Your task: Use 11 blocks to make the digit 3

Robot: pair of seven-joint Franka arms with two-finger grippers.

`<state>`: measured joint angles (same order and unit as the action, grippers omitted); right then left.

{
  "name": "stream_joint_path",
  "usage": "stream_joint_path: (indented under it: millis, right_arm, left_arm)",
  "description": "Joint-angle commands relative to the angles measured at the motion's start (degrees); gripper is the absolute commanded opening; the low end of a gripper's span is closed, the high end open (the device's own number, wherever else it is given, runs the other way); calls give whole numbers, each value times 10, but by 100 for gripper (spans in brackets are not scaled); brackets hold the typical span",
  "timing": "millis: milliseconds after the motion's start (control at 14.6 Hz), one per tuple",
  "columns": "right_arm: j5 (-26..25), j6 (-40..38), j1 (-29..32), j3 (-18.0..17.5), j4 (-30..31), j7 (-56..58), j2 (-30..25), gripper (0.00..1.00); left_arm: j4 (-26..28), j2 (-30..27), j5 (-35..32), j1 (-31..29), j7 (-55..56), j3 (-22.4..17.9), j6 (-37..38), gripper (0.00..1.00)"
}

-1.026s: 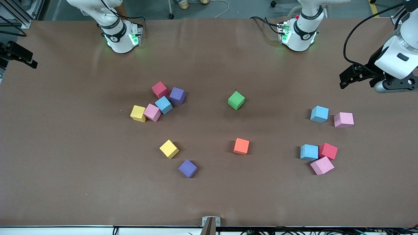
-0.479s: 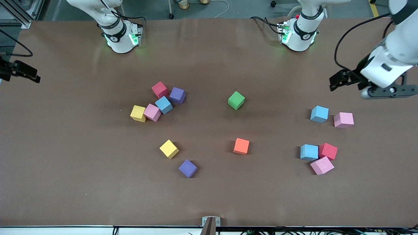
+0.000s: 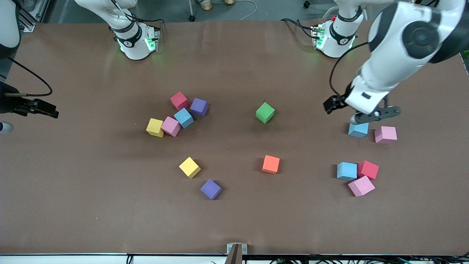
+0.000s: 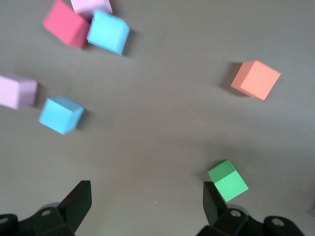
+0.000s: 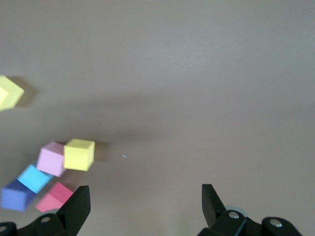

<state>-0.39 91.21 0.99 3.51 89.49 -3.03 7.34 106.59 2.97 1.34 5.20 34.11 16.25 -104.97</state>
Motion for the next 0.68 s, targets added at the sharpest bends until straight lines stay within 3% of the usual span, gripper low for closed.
stream_joint_path:
  millis: [0,274,479,616]
  right_arm:
    - [15,12,-21,-7,9,-58,19,100]
    - [31,79,-95,-7,45,-173,56,100]
    - [32,143,-130,-8,113,-249,54,100]
    - [32,183,-163,-8,156,-303,54,100]
  left_arm:
    - [26,21,-2,-1,94,41,-29,100]
    - [102,52,-3,12,237,90,-135,100]
    - [152,80,-3,45,334,92,-238,100]
    - [155,109,-3,77,439,92,-279,100]
